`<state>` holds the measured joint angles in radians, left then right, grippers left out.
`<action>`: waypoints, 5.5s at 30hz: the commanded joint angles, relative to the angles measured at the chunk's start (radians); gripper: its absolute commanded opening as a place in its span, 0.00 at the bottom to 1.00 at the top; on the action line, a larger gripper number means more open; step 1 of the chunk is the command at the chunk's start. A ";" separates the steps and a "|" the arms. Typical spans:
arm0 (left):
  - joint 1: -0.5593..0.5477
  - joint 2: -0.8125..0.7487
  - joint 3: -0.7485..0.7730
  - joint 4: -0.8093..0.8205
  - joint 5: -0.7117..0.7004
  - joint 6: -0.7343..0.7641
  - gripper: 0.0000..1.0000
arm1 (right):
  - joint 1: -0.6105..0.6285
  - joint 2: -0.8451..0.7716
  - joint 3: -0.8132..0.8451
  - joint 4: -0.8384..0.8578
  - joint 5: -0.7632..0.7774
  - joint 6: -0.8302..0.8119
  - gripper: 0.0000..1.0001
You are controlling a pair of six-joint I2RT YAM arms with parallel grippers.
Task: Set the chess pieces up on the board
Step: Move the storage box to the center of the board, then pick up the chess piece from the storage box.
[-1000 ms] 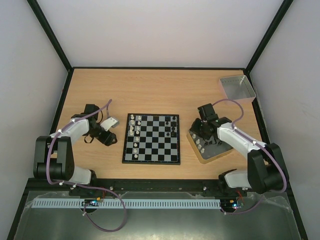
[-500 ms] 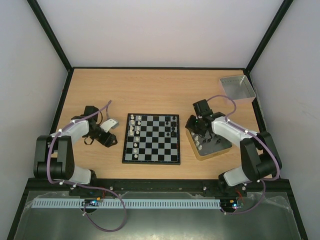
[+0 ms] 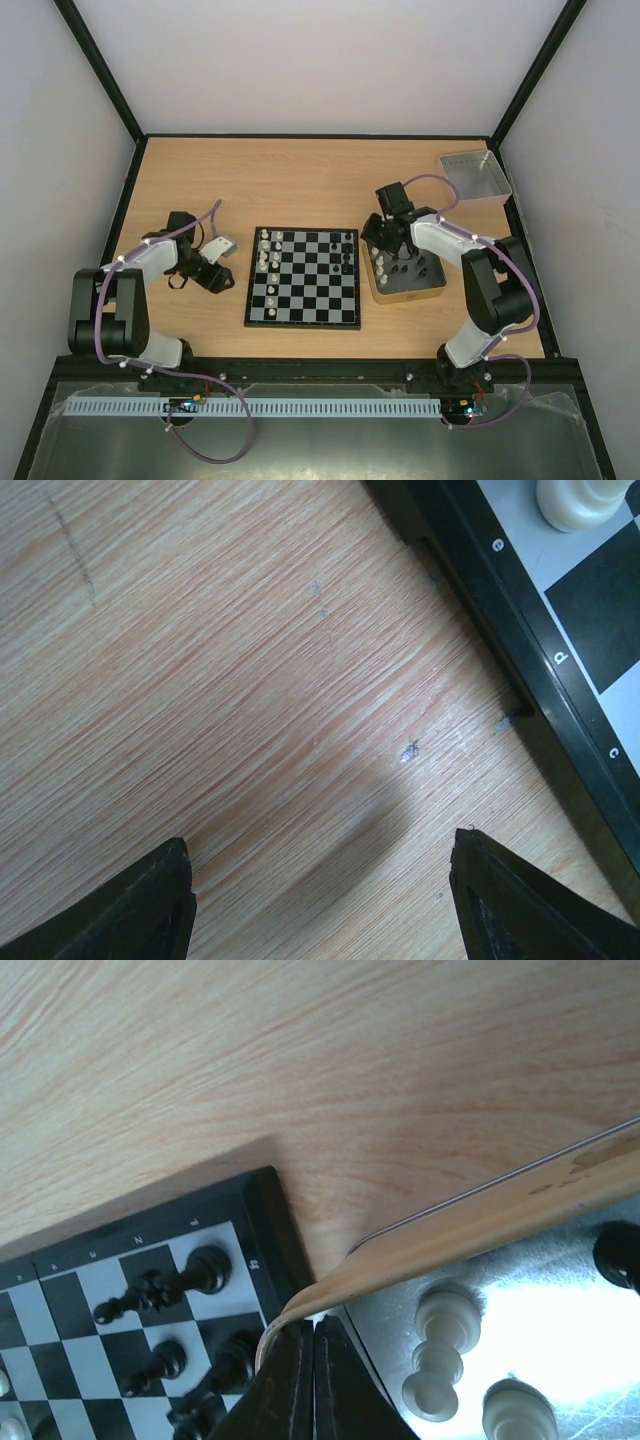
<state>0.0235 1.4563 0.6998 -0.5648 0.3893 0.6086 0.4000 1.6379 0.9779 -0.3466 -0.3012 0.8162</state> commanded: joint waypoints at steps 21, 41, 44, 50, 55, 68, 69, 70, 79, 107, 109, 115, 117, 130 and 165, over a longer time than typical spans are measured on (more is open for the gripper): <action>0.013 0.016 -0.023 0.025 0.015 -0.015 0.70 | 0.011 -0.135 0.012 -0.065 0.180 -0.016 0.02; 0.015 0.058 0.013 0.032 0.032 -0.025 0.69 | 0.066 -0.353 -0.204 -0.330 0.428 -0.008 0.02; 0.015 0.058 0.012 0.036 0.037 -0.026 0.70 | 0.066 -0.349 -0.228 -0.327 0.410 -0.006 0.02; 0.015 0.058 0.007 0.036 0.037 -0.025 0.70 | 0.066 -0.360 -0.265 -0.321 0.375 -0.003 0.02; 0.015 0.047 -0.001 0.031 0.036 -0.024 0.70 | 0.067 -0.397 -0.303 -0.325 0.342 0.008 0.02; 0.015 0.012 -0.003 0.014 0.027 -0.028 0.70 | 0.121 -0.494 -0.375 -0.351 0.271 0.076 0.02; 0.015 0.011 0.000 0.010 0.029 -0.031 0.70 | 0.134 -0.507 -0.384 -0.351 0.259 0.093 0.02; 0.015 0.010 0.003 0.006 0.033 -0.030 0.70 | 0.146 -0.524 -0.392 -0.355 0.252 0.108 0.02; 0.015 -0.004 0.019 -0.016 0.021 -0.026 0.70 | 0.218 -0.595 -0.392 -0.442 0.244 0.172 0.02; 0.012 -0.091 0.026 0.029 -0.030 -0.078 0.69 | 0.241 -0.365 0.094 -0.567 0.390 -0.004 0.35; 0.012 -0.124 0.026 0.027 -0.018 -0.082 0.70 | 0.240 -0.382 0.055 -0.494 0.386 -0.007 0.46; 0.013 -0.152 0.020 0.030 -0.027 -0.095 0.71 | 0.240 -0.348 -0.017 -0.376 0.407 -0.057 0.55; 0.013 -0.160 0.007 0.039 -0.029 -0.105 0.72 | 0.240 -0.317 -0.012 -0.377 0.437 -0.078 0.54; 0.013 -0.204 -0.018 0.044 -0.044 -0.112 0.76 | 0.197 -0.275 -0.085 -0.221 0.361 -0.082 0.36; 0.009 -0.187 -0.047 0.055 -0.066 -0.105 0.75 | 0.115 -0.070 -0.040 -0.124 0.236 -0.143 0.32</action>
<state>0.0334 1.2587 0.6724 -0.5060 0.3313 0.5003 0.5182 1.5551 0.9100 -0.4755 -0.0563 0.6773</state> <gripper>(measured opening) 0.754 0.314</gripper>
